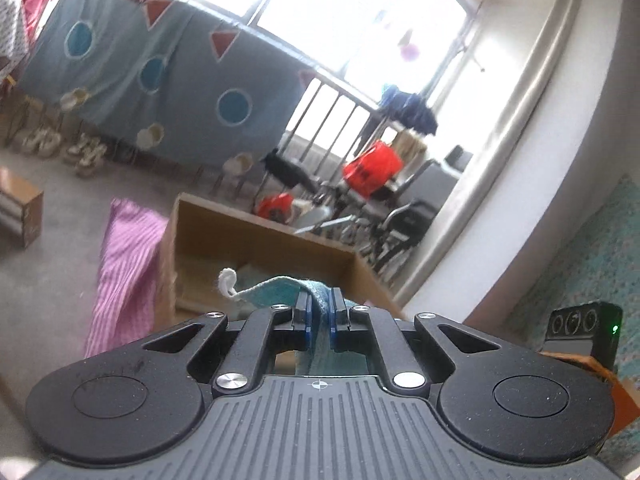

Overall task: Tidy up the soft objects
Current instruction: 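Carry the light-blue towel into the box and open both tools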

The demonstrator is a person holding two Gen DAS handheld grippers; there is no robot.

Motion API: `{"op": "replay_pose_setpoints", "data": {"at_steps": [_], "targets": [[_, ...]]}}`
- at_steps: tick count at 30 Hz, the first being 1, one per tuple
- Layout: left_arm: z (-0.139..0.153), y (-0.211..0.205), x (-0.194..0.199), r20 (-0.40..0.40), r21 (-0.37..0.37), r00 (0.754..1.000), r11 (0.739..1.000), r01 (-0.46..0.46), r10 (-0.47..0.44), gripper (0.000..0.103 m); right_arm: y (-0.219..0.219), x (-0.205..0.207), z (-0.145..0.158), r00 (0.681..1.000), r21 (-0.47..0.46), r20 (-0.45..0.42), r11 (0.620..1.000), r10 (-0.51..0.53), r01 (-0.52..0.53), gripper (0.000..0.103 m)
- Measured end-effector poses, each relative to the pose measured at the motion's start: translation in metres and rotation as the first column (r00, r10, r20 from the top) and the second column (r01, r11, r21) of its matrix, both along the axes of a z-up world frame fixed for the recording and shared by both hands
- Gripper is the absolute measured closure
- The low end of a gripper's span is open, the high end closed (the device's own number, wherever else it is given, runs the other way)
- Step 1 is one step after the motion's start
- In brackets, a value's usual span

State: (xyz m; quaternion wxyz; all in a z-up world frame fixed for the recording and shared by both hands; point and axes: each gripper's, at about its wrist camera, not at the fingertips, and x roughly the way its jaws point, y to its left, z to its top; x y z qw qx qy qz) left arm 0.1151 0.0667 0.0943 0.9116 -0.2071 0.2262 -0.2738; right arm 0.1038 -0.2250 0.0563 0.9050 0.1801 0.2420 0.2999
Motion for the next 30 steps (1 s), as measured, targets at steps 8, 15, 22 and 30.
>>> {"op": "replay_pose_setpoints", "data": {"at_steps": [8,15,22,30], "targets": [[0.006,-0.017,0.060,-0.025,0.008,0.999,1.000,0.030,-0.030,0.097,-0.008,0.071,0.008,0.997,0.040,-0.064,0.999,0.037,-0.034,0.076],[-0.019,-0.035,0.125,-0.140,0.095,0.990,0.995,0.040,-0.026,0.097,-0.029,0.167,-0.036,0.936,0.157,-0.334,0.986,0.112,-0.062,0.076],[-0.057,-0.054,0.165,-0.259,0.178,0.966,0.982,0.062,-0.014,0.097,-0.023,0.233,-0.094,0.816,0.100,-0.568,0.993,0.108,-0.061,0.077],[-0.063,-0.058,0.168,-0.281,0.243,0.960,0.968,0.066,0.005,0.097,-0.011,0.263,-0.123,0.736,0.019,-0.670,0.993,0.099,-0.117,0.077]]}}
